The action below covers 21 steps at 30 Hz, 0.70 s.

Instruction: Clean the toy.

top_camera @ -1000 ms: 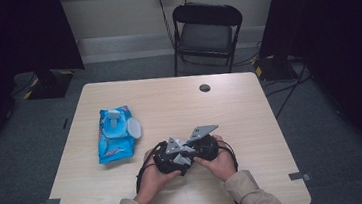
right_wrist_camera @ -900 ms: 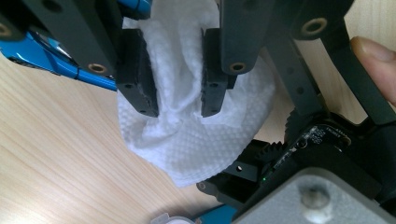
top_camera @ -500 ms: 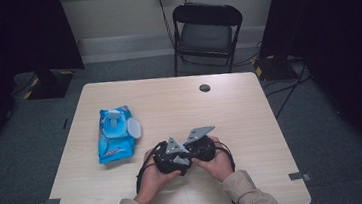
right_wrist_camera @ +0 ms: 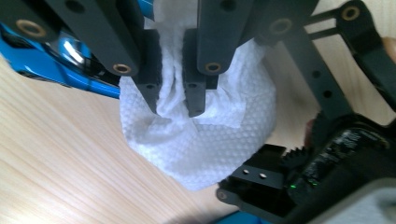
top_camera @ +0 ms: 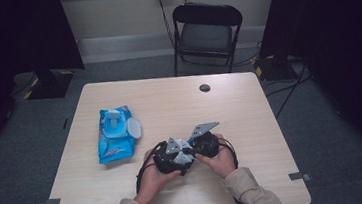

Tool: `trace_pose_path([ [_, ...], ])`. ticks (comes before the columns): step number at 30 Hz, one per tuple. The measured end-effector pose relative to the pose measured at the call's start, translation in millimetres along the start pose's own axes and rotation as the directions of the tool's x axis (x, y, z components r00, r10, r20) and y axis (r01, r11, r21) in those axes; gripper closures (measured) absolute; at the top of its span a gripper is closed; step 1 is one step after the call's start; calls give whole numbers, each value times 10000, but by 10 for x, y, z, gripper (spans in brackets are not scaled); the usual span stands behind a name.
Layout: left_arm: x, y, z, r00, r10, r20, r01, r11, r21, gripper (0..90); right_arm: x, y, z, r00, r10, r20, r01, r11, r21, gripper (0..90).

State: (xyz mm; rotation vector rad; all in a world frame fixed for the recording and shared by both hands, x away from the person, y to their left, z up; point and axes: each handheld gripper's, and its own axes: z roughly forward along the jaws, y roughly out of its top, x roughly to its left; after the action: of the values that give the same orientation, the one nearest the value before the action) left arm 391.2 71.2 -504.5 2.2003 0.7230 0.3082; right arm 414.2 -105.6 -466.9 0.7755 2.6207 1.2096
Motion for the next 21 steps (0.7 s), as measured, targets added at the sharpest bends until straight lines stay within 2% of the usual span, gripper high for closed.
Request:
trace_pose_path([
  [8,-3,-1,-1,10000,-35,13,35,10000,12,241,-132,-28,-51,9989,453,145,-453,9990,-43,832],
  [13,-2,-1,0,10000,-28,3,28,10000,4,241,-101,-19,-34,9990,450,73,-450,9990,-45,832],
  [17,-4,-1,-1,10000,-43,9,43,10000,7,241,-120,-19,-24,9973,730,-98,-731,9973,-117,832],
  [21,0,0,-3,10000,13,-19,-13,10000,21,241,-82,-9,0,9973,656,-318,-660,9978,-115,832],
])
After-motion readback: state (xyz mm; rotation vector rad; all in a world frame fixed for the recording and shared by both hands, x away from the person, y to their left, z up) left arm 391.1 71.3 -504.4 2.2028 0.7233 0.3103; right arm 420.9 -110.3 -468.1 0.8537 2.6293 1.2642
